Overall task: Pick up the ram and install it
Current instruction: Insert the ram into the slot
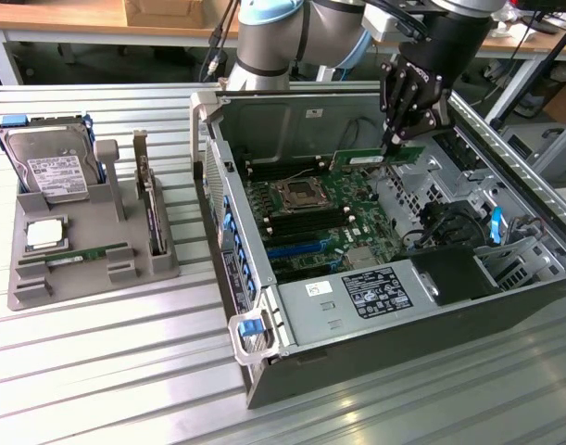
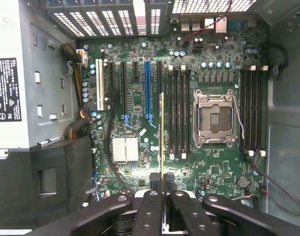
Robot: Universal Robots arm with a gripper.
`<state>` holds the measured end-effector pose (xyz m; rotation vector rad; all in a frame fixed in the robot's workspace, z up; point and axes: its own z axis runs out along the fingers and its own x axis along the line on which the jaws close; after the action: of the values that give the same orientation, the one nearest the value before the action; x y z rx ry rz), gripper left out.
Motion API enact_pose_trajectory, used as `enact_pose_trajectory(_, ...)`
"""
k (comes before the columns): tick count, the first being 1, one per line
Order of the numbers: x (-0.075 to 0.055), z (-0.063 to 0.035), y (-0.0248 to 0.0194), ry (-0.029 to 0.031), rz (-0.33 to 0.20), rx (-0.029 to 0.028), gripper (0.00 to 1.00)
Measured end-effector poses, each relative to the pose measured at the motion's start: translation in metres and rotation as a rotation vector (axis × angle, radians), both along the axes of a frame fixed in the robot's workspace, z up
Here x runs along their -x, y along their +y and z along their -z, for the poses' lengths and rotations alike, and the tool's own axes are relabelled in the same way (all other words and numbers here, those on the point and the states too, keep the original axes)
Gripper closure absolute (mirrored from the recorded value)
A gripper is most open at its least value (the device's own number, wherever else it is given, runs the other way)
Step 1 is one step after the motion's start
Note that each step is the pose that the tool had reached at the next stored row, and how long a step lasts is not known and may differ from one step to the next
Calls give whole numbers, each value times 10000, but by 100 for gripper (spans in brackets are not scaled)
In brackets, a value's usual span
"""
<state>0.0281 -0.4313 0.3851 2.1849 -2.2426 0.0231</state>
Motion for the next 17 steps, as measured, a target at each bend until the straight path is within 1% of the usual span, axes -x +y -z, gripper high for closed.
enact_pose_trajectory(17, 0, 36, 0, 0, -1, 1, 88)
